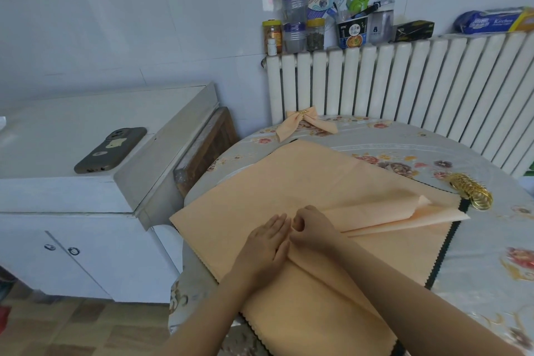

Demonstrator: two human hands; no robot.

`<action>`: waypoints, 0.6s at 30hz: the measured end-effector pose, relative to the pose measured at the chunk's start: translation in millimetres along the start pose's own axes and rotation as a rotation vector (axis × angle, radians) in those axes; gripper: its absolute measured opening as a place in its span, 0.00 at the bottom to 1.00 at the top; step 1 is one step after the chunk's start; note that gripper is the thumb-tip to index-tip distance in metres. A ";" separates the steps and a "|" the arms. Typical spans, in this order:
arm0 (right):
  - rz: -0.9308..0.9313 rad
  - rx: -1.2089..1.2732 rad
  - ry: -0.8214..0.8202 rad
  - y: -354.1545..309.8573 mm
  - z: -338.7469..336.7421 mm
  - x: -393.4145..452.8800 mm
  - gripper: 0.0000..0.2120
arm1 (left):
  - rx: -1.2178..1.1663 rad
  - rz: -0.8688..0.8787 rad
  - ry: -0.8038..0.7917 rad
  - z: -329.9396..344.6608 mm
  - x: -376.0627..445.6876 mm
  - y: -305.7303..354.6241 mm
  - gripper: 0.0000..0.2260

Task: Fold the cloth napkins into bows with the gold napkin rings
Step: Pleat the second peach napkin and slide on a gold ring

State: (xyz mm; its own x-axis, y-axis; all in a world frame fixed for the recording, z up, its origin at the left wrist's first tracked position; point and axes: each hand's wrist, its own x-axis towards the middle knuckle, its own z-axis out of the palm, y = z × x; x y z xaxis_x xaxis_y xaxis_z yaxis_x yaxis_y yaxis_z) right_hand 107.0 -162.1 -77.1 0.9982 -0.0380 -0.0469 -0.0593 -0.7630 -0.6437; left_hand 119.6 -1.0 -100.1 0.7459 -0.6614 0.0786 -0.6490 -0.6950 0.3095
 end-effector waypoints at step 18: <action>0.290 -0.479 -0.001 27.4 -50.8 5.8 0.21 | 0.227 -0.072 -0.332 -28.2 28.0 14.3 0.28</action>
State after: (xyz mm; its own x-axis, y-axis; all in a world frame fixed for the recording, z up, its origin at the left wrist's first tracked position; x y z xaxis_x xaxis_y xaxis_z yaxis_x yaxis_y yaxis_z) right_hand 111.7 -216.0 -56.2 0.9418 -0.2892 -0.1716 -0.3192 -0.9294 -0.1851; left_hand 135.5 -21.6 -66.8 0.7256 -0.6384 -0.2568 -0.6415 -0.7626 0.0829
